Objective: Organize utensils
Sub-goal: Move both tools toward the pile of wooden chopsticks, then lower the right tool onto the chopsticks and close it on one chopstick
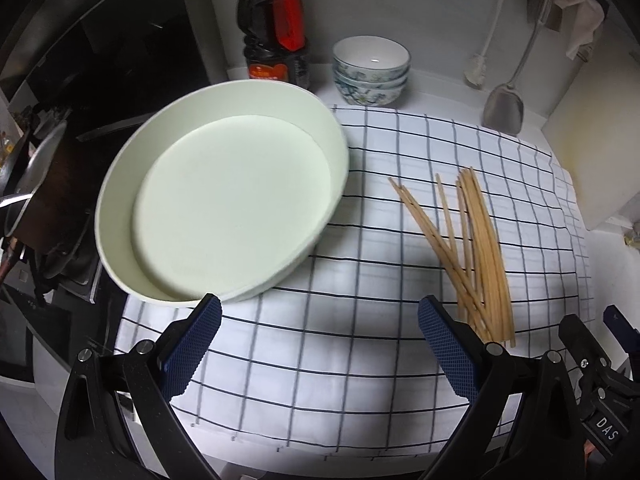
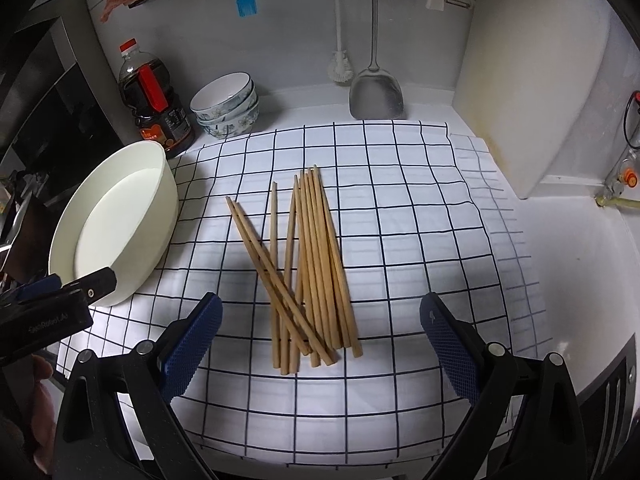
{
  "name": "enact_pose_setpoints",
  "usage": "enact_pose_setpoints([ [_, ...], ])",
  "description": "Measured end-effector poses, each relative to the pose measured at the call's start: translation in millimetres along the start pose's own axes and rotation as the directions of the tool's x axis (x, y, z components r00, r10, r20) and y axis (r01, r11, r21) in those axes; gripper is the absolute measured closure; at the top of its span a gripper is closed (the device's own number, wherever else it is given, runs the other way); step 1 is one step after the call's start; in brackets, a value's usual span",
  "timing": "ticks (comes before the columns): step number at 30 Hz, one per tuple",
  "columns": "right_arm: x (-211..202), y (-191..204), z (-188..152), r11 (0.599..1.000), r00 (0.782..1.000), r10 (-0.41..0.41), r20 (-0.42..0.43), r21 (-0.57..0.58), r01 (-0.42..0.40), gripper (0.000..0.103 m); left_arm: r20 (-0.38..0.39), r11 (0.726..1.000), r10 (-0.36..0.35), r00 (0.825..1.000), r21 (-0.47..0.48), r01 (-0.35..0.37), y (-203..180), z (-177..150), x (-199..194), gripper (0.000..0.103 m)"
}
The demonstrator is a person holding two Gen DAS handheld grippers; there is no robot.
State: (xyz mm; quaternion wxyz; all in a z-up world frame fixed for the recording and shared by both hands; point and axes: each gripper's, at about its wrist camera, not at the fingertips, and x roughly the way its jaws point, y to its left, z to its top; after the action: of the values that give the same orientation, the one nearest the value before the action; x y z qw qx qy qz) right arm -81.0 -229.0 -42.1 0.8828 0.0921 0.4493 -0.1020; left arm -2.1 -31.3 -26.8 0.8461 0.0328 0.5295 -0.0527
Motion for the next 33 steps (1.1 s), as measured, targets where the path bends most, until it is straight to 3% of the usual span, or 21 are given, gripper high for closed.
enact_pose_setpoints([
  [7,14.3,-31.9,-8.8,0.998,0.999,0.037,0.024,-0.053,-0.035,0.009,0.019,0.998,-0.056,0.998,0.015,0.056,-27.8,-8.3,22.7,0.006],
  [13,47.0,-54.5,-8.4,0.999,0.999,0.047,0.005,-0.018,-0.047,0.009,0.030,0.997,-0.079,0.996,-0.003,0.079,-46.6,-11.3,47.2,0.006],
  [25,107.7,-61.9,-5.6,0.996,0.999,-0.010,-0.042,-0.083,0.007,0.009,0.044,0.997,-0.059,0.997,-0.046,0.061,-66.8,-17.0,92.2,0.006],
  [33,126.2,-57.7,-5.8,0.991,0.999,-0.042,-0.031,-0.128,0.037,0.009,0.045,0.997,-0.034,0.998,-0.073,0.038,-74.1,-18.4,108.9,0.006],
])
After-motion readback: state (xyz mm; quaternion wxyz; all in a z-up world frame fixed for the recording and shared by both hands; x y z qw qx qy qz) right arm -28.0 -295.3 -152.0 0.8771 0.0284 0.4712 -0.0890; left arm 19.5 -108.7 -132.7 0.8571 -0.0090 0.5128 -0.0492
